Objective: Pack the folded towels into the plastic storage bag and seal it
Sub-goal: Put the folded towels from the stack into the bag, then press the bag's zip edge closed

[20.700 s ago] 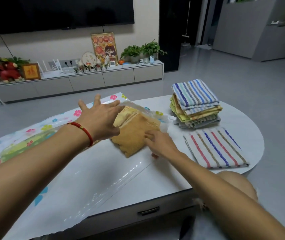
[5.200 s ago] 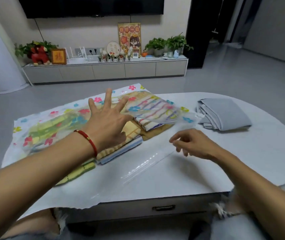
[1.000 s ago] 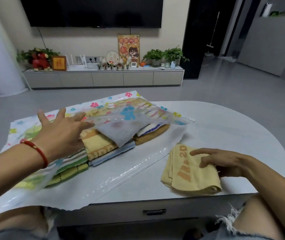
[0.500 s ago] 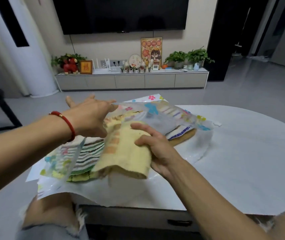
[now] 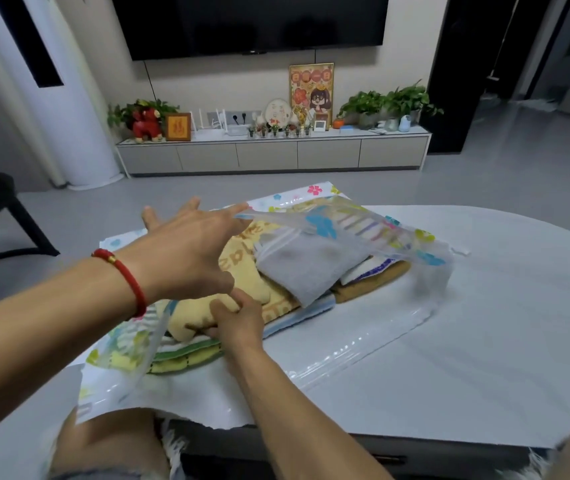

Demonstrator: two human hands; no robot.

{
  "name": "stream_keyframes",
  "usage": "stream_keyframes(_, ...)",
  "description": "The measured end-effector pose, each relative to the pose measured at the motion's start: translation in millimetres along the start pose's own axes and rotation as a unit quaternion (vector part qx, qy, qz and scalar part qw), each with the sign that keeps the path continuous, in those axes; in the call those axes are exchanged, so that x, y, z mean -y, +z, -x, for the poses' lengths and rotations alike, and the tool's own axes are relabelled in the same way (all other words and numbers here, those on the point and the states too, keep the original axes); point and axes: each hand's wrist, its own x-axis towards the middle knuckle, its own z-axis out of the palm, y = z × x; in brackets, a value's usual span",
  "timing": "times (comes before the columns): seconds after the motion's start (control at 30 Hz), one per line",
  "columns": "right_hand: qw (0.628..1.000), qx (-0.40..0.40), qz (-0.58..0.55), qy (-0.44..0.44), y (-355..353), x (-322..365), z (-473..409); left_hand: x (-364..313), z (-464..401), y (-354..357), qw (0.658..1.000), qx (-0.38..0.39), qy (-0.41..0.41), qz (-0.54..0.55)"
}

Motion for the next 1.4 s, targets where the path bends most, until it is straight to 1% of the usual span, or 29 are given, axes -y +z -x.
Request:
stream_keyframes(0.03, 0.999, 0.037, 0.033, 0.001, -7, 3, -1, -1, -1, 3, 1.0, -0.005, -0.001, 0.001)
stream_keyframes(0.07, 0.996, 0.056, 0.072, -0.019, -19, 7, -3, -3, -2, 7, 1.0, -0.014, 0.001, 0.0)
stream_keyframes(0.1, 0.99, 0.054, 0.118, -0.059, -33, 11, -3, -8, -4, 11, 1.0, -0.029, 0.008, -0.01)
stream_keyframes(0.17, 0.968, 0.014, 0.195, -0.159, -73, 18, 2, -21, -12, 20, 0.996, -0.073, 0.033, -0.044)
stream_keyframes(0.2, 0.958, -0.022, 0.213, -0.192, -95, 21, 5, -29, -18, 24, 0.993, -0.095, 0.046, -0.057)
stream_keyframes(0.23, 0.951, -0.066, 0.222, -0.207, -118, 23, 7, -39, -25, 27, 0.991, -0.108, 0.058, -0.061)
stream_keyframes(0.3, 0.925, -0.165, 0.272, -0.206, -161, 28, 5, -61, -39, 30, 0.99, -0.106, 0.08, -0.054)
stream_keyframes(0.33, 0.912, -0.192, 0.303, -0.199, -178, 32, 0, -72, -47, 28, 0.99, -0.096, 0.091, -0.052)
stream_keyframes(0.37, 0.905, -0.196, 0.328, -0.185, -190, 37, -7, -81, -54, 26, 0.99, -0.087, 0.101, -0.053)
stream_keyframes(0.43, 0.906, -0.166, 0.361, -0.148, -203, 47, -24, -94, -66, 20, 0.99, -0.073, 0.114, -0.043)
stream_keyframes(0.5, 0.897, -0.13, 0.402, -0.133, -206, 53, -41, -96, -71, 16, 0.99, -0.068, 0.124, -0.009)
stream_keyframes(0.57, 0.886, -0.104, 0.439, -0.109, -203, 53, -59, -90, -68, 15, 0.985, -0.086, 0.151, 0.005)
stream_keyframes(0.67, 0.89, -0.087, 0.439, -0.086, -200, 59, -83, -81, -59, 17, 0.974, -0.121, 0.193, -0.002)
stream_keyframes(0.73, 0.902, -0.073, 0.417, -0.089, -203, 63, -86, -77, -58, 17, 0.973, -0.123, 0.194, 0.012)
stream_keyframes(0.77, 0.906, -0.08, 0.404, -0.1, -204, 61, -81, -75, -58, 17, 0.975, -0.116, 0.19, 0.021)
stream_keyframes(0.87, 0.895, -0.165, 0.377, -0.173, -192, 34, -39, -72, -57, 21, 0.977, -0.1, 0.181, 0.04)
stream_keyframes(0.9, 0.886, -0.176, 0.376, -0.205, -181, 21, -22, -70, -54, 25, 0.978, -0.103, 0.178, 0.034)
stream_keyframes(0.93, 0.876, -0.162, 0.387, -0.238, -169, 8, -7, -67, -49, 31, 0.978, -0.111, 0.175, 0.02)
stream_keyframes(0.97, 0.861, -0.126, 0.413, -0.269, -155, -1, 4, -63, -42, 39, 0.978, -0.123, 0.169, 0.0)
stream_keyframes(1.0, 0.837, -0.083, 0.453, -0.297, -142, -9, 10, -55, -33, 47, 0.977, -0.136, 0.16, -0.024)
stream_keyframes(1.07, 0.784, -0.016, 0.532, -0.32, -122, -15, 11, -36, -14, 63, 0.975, -0.15, 0.141, -0.08)
stream_keyframes(1.1, 0.769, 0.002, 0.555, -0.318, -115, -13, 8, -26, -6, 69, 0.974, -0.148, 0.132, -0.109)
stream_keyframes(1.17, 0.75, 0.036, 0.585, -0.305, -106, -6, 1, -10, 5, 76, 0.972, -0.136, 0.117, -0.149)
stream_keyframes(1.23, 0.731, 0.064, 0.622, -0.273, -101, -2, 0, 2, 10, 78, 0.977, -0.125, 0.094, -0.144)
stream_keyframes(1.27, 0.723, 0.062, 0.633, -0.268, -100, -2, 3, 6, 13, 78, 0.98, -0.121, 0.078, -0.135)
stream_keyframes(1.33, 0.72, 0.054, 0.625, -0.297, -95, -5, 17, 14, 19, 80, 0.984, -0.116, 0.05, -0.124)
stream_keyframes(1.4, 0.707, 0.098, 0.614, -0.338, -85, -17, 33, 21, 25, 83, 0.986, -0.108, 0.04, -0.116)
